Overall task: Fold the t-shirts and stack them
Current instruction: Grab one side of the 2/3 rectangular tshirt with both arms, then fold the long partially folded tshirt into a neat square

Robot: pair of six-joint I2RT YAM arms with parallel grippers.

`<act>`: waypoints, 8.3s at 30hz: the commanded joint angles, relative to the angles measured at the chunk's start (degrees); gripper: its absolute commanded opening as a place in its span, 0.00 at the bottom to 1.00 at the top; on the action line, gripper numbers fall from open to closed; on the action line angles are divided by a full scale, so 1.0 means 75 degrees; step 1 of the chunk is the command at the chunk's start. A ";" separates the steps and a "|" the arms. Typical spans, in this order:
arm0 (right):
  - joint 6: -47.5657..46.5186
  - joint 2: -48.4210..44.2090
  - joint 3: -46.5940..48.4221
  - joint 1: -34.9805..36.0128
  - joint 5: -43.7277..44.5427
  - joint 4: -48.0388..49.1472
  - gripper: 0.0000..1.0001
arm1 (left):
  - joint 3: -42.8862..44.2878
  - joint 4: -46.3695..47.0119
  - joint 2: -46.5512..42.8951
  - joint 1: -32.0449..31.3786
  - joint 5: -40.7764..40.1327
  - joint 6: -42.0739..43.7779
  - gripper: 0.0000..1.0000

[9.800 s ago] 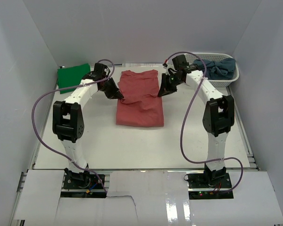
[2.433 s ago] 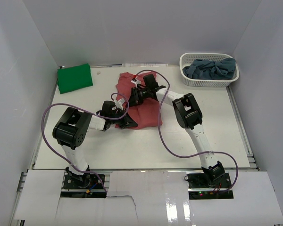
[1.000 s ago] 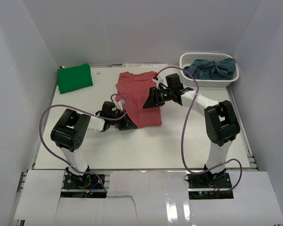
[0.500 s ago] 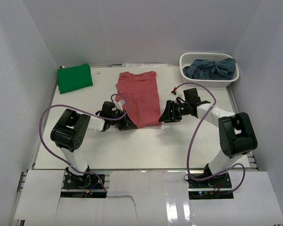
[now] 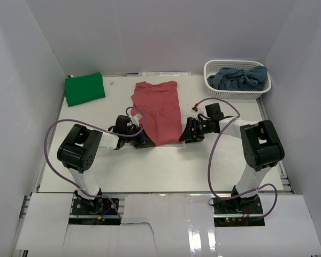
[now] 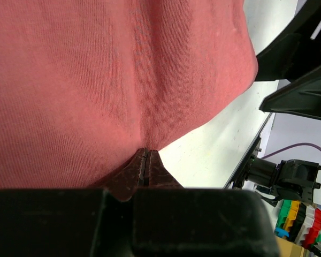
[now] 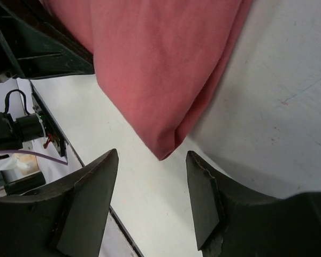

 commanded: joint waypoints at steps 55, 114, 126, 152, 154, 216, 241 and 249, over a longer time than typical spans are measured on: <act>-0.0384 0.0805 0.0690 -0.0490 0.0792 -0.1190 0.09 | 0.1985 -0.4967 -0.3252 0.0178 -0.2337 0.0525 0.73; -0.0279 0.0688 0.0572 -0.0502 0.0370 -0.0838 0.11 | -0.2209 -0.1406 -0.2094 0.0976 -0.3029 -0.3915 0.72; -0.0279 0.0606 0.0526 -0.0502 0.0312 -0.0826 0.12 | -0.1811 -0.1501 -0.1719 0.0976 -0.3780 -0.3635 0.61; -0.0326 0.0489 0.0444 -0.0490 0.0276 -0.0979 0.12 | -0.2149 -0.2039 -0.2620 0.0976 -0.3242 -0.2919 0.00; -0.0337 0.0349 0.0303 -0.0443 0.0276 -0.1107 0.12 | -0.2243 -0.2192 -0.2784 0.0976 -0.3160 -0.2803 0.00; 0.0319 -0.1188 0.2469 -0.0349 -0.1388 -0.3404 0.08 | 0.3063 -0.6540 -0.2871 0.1890 -0.0230 -0.1314 0.00; 0.0495 0.1437 0.5751 -0.0689 -0.0567 -0.3732 0.08 | 0.6391 -0.6282 0.0308 0.1902 -0.0206 -0.1044 0.00; 0.0553 0.2012 0.6525 -0.0853 -0.0579 -0.3768 0.08 | 0.7353 -0.6329 0.0976 0.1902 -0.0171 -0.1114 0.00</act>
